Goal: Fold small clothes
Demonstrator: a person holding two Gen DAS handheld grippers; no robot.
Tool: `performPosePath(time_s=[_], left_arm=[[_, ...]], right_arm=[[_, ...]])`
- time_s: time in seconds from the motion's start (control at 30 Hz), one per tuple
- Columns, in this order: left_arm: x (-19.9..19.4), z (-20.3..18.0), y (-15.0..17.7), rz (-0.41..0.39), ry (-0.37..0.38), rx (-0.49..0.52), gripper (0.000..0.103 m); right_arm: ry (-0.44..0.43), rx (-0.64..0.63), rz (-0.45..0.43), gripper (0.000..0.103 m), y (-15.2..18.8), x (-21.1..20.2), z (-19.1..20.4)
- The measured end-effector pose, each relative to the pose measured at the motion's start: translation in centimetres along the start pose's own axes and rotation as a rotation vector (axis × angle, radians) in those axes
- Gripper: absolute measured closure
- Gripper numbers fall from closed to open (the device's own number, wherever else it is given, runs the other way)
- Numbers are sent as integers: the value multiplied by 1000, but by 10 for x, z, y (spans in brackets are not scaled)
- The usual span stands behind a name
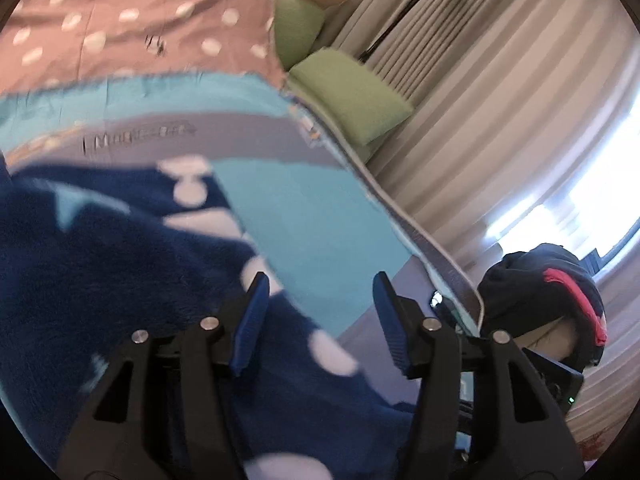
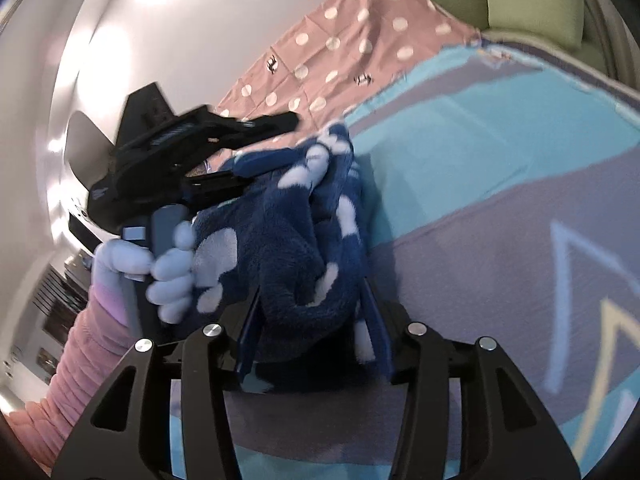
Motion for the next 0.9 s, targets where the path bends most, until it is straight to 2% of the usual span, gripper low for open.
performPosePath(time_s=[0.03,0.13,0.17,0.2,0.3,0.37,0.43,0.47,0.53,0.63,0.7,0.8,0.9], left_arm=[[-10,-3,-4,-20,-14,22,44],[-52,-2,-15,-109,-127,111,36],[-62,2,-16,-128,-172,135,34],[-71,12,-15,-137,-249,162,34],[-74,51,-4,-115,-439,184,34],[-65,74,7,-72,-488,173,36],[-50,87,23,-20,-492,175,43],[-42,86,28,-16,-479,185,46],[-31,72,30,-35,-490,235,46],[-3,47,28,-34,-514,339,40],[25,37,34,-1,-547,424,38],[40,46,29,50,-518,421,38],[41,52,31,71,-514,438,37]], right_arm=[[3,-16,-7,55,-2,-2,2],[21,-96,-14,55,-10,-4,13],[18,-119,-7,55,-14,-1,16],[9,-126,3,55,-15,0,18],[-42,-104,92,53,-20,22,13],[-42,-60,125,55,-16,33,6],[-71,-11,102,75,-17,33,-1],[-98,24,76,78,-19,30,-4],[-99,65,41,80,-20,22,-11],[-60,166,48,80,-7,21,-36],[-58,210,46,78,4,23,-51],[-59,181,30,75,6,16,-54],[13,112,37,62,1,12,-47]])
Point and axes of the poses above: each gripper's, at about its wrist camera, not at the fingertips, and x roughly the way its jaws point, z to its left, y to its underside, the point moved 5 cm from there along x, roughly the way its jaws point, and after that the axes turned 14 degrees about -y, right-handed, at the moved point
